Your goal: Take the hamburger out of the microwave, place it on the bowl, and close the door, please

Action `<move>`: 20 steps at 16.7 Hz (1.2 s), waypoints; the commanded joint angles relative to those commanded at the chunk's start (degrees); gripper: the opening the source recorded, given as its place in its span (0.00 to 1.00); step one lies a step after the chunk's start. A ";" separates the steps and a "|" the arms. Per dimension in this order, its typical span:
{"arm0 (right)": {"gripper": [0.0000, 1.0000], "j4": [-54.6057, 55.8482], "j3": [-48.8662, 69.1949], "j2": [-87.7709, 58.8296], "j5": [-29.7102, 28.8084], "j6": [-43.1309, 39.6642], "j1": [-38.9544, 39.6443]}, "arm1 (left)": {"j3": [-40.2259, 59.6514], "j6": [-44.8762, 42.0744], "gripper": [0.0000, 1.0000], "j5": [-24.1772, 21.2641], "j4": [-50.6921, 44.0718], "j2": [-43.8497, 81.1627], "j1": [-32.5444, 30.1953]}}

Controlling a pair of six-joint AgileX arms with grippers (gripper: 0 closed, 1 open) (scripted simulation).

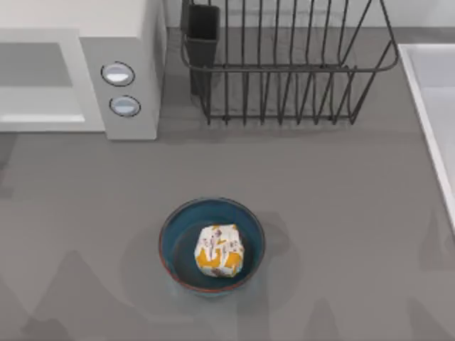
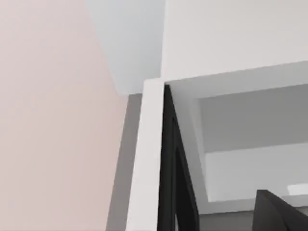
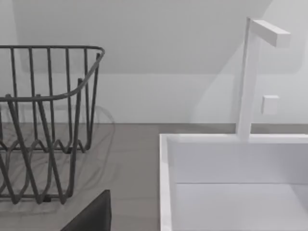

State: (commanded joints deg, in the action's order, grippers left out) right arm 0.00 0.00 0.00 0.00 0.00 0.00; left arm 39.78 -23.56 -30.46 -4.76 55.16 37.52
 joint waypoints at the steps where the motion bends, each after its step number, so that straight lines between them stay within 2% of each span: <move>1: 1.00 0.00 0.00 0.00 0.00 0.00 0.00 | 4.69 -3.58 0.00 -1.62 -3.53 5.19 3.01; 6: 1.00 0.00 0.00 0.00 0.00 0.00 0.00 | 26.17 -19.07 0.00 -6.95 -22.42 30.53 15.39; 11: 1.00 0.00 0.00 0.00 0.00 0.00 0.00 | 38.58 -28.07 0.00 -8.15 -36.81 44.43 21.80; 14: 1.00 0.00 0.00 0.00 0.00 0.00 0.00 | 40.37 -29.52 0.00 -8.11 -39.17 45.92 22.76; 20: 1.00 0.00 0.00 0.00 0.00 0.00 0.00 | 39.38 -29.51 0.00 -8.03 -38.16 46.19 22.54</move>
State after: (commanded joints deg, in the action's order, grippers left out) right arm 0.00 0.00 0.00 0.00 0.00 0.00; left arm 79.16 -53.08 -38.49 -42.92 101.35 60.05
